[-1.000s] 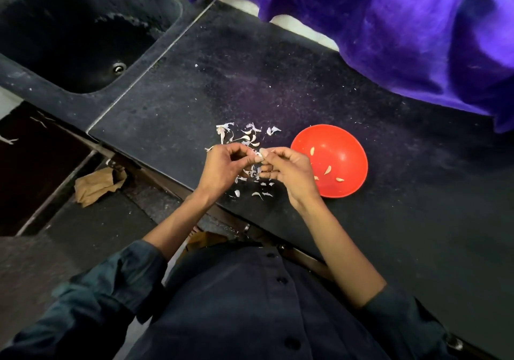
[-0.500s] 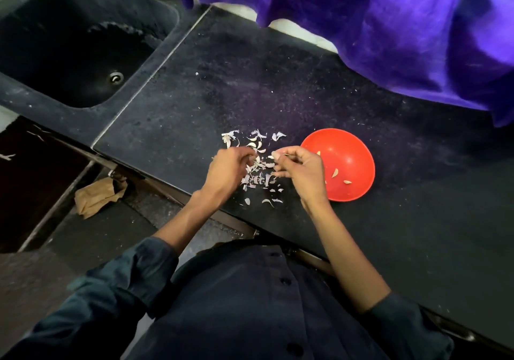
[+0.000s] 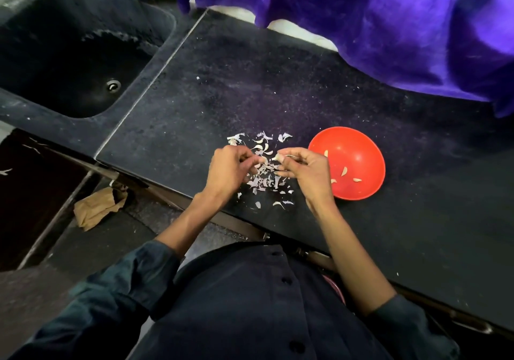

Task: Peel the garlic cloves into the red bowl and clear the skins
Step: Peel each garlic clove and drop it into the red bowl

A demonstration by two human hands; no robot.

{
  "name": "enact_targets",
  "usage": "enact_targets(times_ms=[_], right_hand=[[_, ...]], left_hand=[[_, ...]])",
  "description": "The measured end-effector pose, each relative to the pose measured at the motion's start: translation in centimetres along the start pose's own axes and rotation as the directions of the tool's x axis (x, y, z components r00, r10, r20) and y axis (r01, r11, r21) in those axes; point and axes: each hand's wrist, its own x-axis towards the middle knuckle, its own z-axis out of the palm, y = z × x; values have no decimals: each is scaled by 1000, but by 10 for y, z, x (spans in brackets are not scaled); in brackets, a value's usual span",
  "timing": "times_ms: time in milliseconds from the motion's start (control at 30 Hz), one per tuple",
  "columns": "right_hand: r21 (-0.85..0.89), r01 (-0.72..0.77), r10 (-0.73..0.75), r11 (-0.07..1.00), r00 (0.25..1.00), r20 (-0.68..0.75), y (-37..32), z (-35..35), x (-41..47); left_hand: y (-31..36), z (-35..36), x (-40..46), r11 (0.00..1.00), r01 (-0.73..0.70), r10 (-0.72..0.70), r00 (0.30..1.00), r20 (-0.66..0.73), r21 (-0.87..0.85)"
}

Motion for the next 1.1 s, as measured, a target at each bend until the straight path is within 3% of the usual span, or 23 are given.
enact_targets(times_ms=[133,200,433,567,667,767,867,1100], right_hand=[[32,-18,17,999,999,29,2,0,0],[55,-33,30,998,998,60,0,0,-2],[286,-191,149,939,976,162,0,3,-3],[306,-190,140,933,974,177,-2,6,0],[273,-161,112,948,976,189,-3,6,0],[262,-147,102,954,978,180,-3,6,1],[242,-65,28,968,988,153,-2,6,1],[191,95,-123,977,982,144,-4,3,4]], left_hand=[[8,1,-3,935,61,-19,992,123,-349],[9,4,-4,910,78,-2,983,184,-408],[13,9,-7,948,-31,49,997,51,-317],[14,10,-10,982,-189,189,982,-22,-29],[12,10,-10,972,-218,220,975,-19,86],[14,11,-7,993,-115,115,993,-18,26],[19,9,-4,986,65,-60,997,41,-152],[36,-1,0,819,387,-259,909,327,-424]])
